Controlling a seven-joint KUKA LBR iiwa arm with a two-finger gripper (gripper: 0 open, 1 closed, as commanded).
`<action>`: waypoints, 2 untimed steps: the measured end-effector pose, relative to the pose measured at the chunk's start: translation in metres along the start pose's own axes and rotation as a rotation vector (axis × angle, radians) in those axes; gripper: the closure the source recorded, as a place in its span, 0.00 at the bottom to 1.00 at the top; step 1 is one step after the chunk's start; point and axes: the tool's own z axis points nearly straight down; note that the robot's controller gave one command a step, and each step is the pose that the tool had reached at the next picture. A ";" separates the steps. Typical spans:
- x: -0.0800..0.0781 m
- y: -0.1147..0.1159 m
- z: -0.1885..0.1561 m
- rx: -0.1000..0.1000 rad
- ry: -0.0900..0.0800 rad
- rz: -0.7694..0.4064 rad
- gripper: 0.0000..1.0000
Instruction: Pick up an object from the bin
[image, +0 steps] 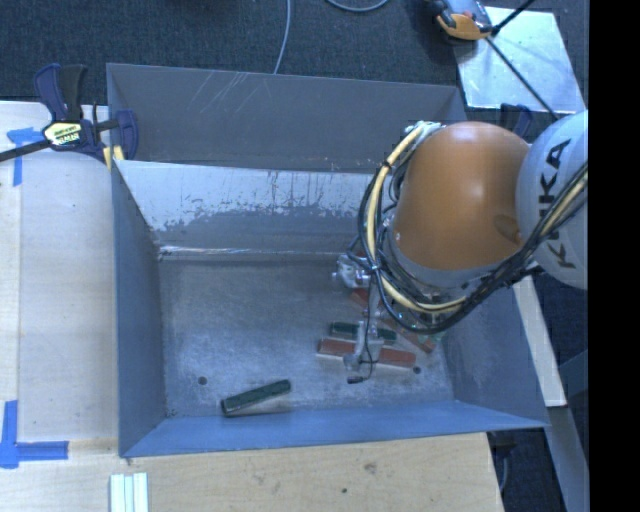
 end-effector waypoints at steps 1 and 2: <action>-0.002 0.000 -0.004 -0.001 -0.008 0.002 0.00; -0.009 -0.026 0.046 -0.001 -0.010 0.138 0.00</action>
Offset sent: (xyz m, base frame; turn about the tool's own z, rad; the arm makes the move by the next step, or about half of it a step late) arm 0.0211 -0.0820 -0.1555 0.4273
